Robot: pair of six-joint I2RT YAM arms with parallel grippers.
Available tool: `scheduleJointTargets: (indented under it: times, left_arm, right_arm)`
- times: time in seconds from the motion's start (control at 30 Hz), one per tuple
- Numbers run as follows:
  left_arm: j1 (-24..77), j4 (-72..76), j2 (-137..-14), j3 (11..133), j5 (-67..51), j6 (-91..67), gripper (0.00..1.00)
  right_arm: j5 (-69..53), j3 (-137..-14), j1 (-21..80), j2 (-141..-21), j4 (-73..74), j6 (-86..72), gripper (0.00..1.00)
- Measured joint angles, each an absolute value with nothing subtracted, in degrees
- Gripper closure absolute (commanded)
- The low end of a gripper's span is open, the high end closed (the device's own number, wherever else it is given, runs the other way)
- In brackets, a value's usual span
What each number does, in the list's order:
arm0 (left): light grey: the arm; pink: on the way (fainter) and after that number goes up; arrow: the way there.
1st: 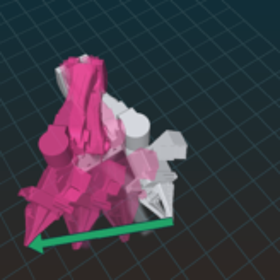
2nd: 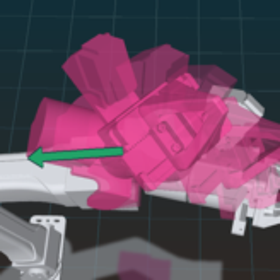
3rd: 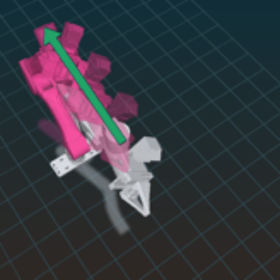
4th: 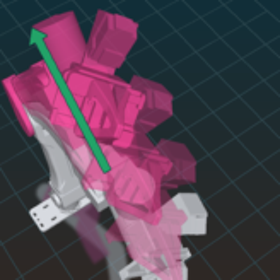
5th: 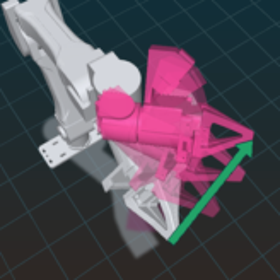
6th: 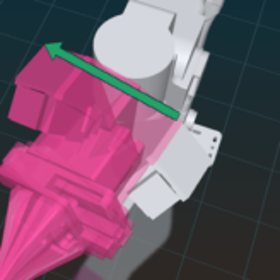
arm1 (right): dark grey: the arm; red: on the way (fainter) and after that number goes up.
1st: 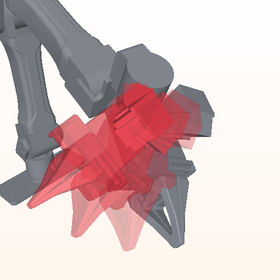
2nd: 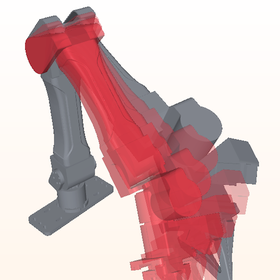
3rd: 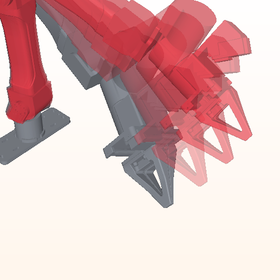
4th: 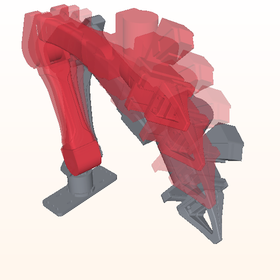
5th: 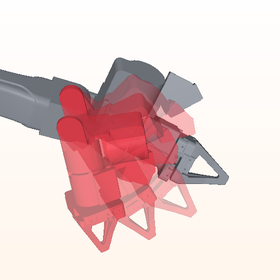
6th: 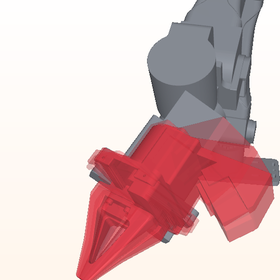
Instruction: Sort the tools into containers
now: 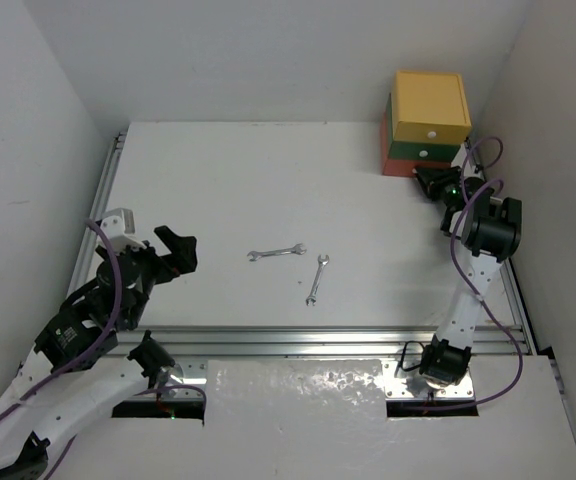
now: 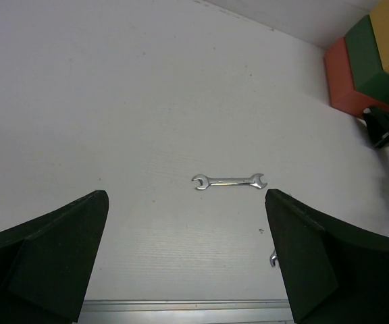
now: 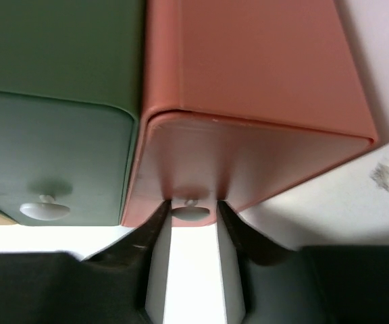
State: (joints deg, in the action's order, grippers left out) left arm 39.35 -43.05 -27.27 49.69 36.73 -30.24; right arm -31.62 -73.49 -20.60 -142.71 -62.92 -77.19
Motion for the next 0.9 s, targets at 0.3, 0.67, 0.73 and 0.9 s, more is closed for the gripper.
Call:
scheduleJointTargets:
  times: [0.3, 0.67, 0.73, 0.9]
  left_arm:
    - [39.35, -43.03, -27.40, 49.69, 36.53, -30.20, 0.00]
    - [39.35, -43.03, -26.81, 49.69, 36.10, -30.15, 0.00]
    - [39.35, -42.98, -26.11, 49.69, 36.07, -30.13, 0.00]
    - [39.35, -42.74, -24.40, 49.65, 35.86, -29.98, 0.00]
  right_arm:
    - [-32.25, -75.07, -20.60, -143.96, -63.92, -78.28, 0.88]
    - [-31.29, -64.16, -20.95, -141.69, -74.37, -81.43, 0.88]
    - [-31.16, -61.17, -21.04, -140.25, -75.18, -81.56, 0.88]
    - [-31.05, -54.30, -21.21, -136.88, -76.53, -81.65, 0.86]
